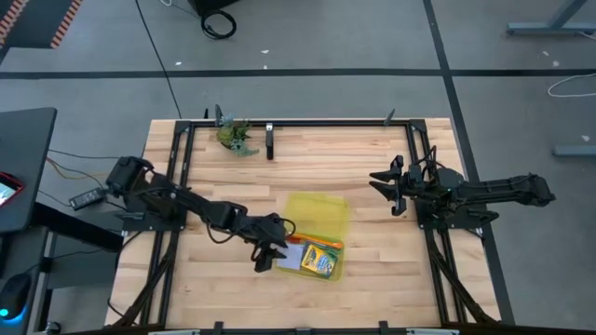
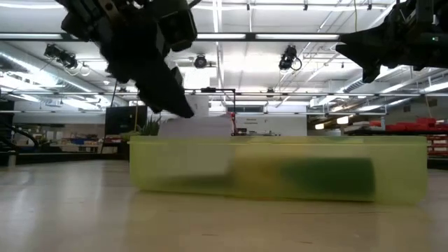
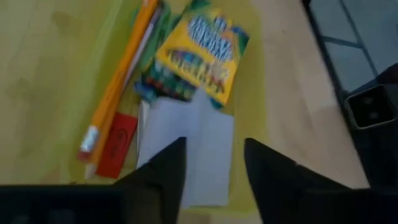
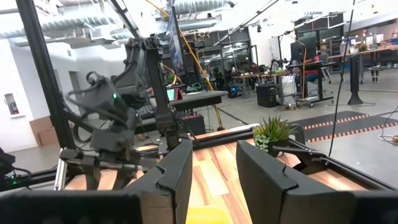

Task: Pack school essentials
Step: Put the white sticky note into the yellow supply box, then return to Home Position

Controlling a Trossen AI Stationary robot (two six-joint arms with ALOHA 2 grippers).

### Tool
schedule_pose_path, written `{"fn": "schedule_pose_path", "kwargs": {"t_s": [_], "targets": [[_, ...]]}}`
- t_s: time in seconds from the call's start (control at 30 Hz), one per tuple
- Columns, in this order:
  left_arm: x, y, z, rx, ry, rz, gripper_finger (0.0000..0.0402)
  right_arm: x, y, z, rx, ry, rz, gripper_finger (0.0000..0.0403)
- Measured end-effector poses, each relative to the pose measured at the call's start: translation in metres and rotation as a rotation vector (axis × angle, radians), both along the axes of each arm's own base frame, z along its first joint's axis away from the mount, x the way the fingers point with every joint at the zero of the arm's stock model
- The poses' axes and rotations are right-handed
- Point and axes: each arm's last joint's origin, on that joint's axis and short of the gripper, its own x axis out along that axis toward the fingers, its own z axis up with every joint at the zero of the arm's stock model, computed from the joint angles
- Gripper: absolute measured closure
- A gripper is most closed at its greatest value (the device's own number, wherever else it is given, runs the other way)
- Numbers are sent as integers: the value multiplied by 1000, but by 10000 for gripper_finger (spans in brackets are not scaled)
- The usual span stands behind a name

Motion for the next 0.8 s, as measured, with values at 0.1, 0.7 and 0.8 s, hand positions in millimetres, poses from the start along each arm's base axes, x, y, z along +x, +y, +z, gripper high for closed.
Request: {"fn": "schedule_pose_path", "kwargs": {"t_s": [0.1,0.7,0.8], "targets": [[-1,5,9,15,-42,-18,203,0,0,0,0,0,0,272],[-32,26,1,74,-240,-22,255,0,0,0,0,5,0,272],[-40,29,9,119,-287,-4,268,0,0,-1,0,7,0,272]]}}
